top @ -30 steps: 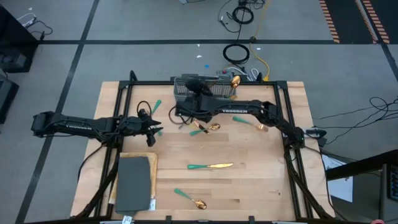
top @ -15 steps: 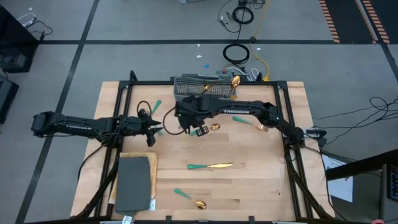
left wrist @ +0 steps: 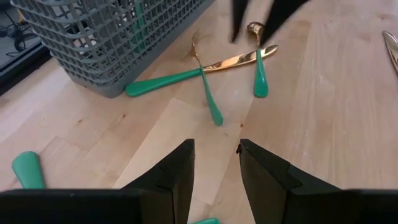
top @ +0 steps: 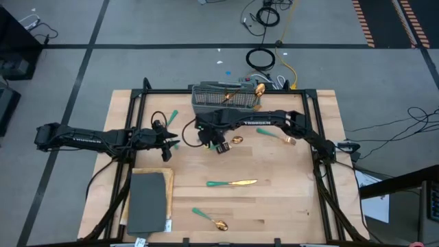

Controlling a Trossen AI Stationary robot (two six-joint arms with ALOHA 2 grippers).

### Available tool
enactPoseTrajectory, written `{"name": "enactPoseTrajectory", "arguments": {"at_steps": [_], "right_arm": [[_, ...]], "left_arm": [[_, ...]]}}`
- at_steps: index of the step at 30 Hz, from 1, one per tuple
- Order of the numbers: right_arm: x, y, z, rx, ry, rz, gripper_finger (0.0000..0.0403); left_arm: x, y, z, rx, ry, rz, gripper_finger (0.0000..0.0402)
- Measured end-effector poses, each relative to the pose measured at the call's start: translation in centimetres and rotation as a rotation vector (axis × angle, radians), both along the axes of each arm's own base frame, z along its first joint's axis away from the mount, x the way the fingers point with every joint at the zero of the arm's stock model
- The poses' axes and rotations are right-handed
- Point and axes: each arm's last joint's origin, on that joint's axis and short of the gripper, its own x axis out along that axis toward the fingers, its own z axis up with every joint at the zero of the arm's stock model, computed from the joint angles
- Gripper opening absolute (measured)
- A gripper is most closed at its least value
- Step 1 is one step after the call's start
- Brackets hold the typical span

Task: Sort silverware
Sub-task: Put the green knife into the dishwasher utensil holder

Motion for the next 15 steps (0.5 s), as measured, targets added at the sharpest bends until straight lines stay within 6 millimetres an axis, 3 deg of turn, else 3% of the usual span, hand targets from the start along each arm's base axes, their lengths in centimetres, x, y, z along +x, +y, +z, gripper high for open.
{"name": "enactPoseTrajectory", "arguments": {"at_steps": [7, 10, 15], "right_arm": [[-1.6, 5.4, -0.4, 0.169, 0.208, -0.092, 0.0128], [-2.2, 8.7, -0.4, 0.262, 0.288, -0.115, 0.0128], [-3.2, 15.5, -0.5, 0.266, 0.325, -0.067, 0.0128]], "left_arm": [[0.0, -0.1, 0.0, -0.015, -0.002, -0.015, 0.0132], [0.0, -0.1, 0.0, -0.032, -0.003, -0.032, 0.0132], [0.0, -0.1, 0.0, -0.034, -0.004, -0.036, 0.0132]]}}
